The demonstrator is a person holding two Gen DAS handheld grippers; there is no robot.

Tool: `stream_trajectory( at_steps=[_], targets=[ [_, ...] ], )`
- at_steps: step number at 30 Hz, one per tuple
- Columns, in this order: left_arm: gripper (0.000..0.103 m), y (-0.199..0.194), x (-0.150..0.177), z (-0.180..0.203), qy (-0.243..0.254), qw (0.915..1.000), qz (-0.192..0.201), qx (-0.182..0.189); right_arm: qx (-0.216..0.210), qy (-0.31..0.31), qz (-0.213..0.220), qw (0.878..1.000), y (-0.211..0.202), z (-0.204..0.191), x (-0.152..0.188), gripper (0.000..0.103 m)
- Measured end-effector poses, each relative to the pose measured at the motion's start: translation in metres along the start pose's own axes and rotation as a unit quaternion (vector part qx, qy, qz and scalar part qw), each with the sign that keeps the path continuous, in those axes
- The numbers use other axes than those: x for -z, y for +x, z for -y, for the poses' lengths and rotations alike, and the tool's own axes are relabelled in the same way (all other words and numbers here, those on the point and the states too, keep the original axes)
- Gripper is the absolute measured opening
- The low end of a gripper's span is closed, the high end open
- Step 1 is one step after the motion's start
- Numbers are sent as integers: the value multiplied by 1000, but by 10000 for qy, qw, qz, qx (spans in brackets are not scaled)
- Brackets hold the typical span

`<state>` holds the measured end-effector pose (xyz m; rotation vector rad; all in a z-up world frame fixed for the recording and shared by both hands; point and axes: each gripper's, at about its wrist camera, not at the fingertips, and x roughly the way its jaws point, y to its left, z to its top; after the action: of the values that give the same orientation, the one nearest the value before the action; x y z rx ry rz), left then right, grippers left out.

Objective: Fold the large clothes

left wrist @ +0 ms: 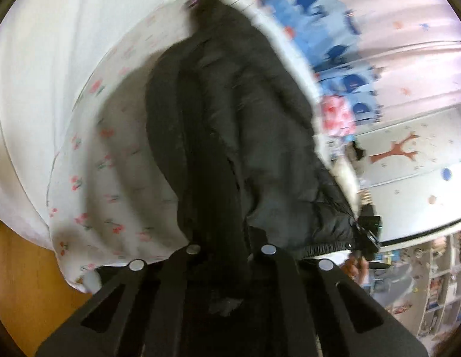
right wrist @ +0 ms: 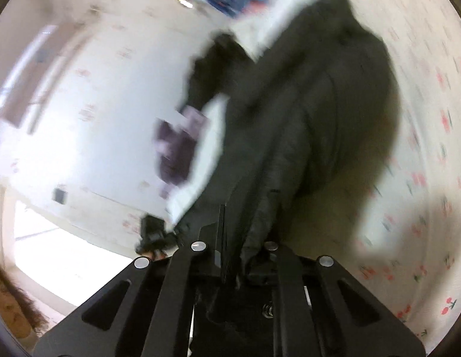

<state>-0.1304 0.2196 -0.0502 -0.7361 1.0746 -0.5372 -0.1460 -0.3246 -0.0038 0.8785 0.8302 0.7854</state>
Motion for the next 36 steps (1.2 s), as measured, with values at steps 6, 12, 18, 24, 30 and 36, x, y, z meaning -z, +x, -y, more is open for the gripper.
stream_trajectory(
  at_steps=[6, 12, 18, 24, 30, 36],
  targets=[
    [8, -64, 26, 69, 658, 9958, 248, 587, -339, -818, 224, 9958, -68, -84, 1, 7],
    [62, -71, 98, 43, 1269, 9821, -1135, 805, 282, -538, -972, 9934, -114, -59, 64, 48],
    [88, -62, 117, -51, 225, 9923, -1037, 632, 445, 706, -917, 9923, -149, 32, 108, 74],
    [96, -50, 98, -70, -148, 9944, -673, 795, -6, 973, -796, 9921, -140, 59, 107, 83],
    [87, -19, 99, -44, 144, 9952, -581, 779, -240, 580, -579, 9963, -105, 50, 102, 49],
    [19, -33, 102, 0, 736, 9937, -239, 815, -429, -185, -440, 9979, -100, 0, 98, 15]
  ],
)
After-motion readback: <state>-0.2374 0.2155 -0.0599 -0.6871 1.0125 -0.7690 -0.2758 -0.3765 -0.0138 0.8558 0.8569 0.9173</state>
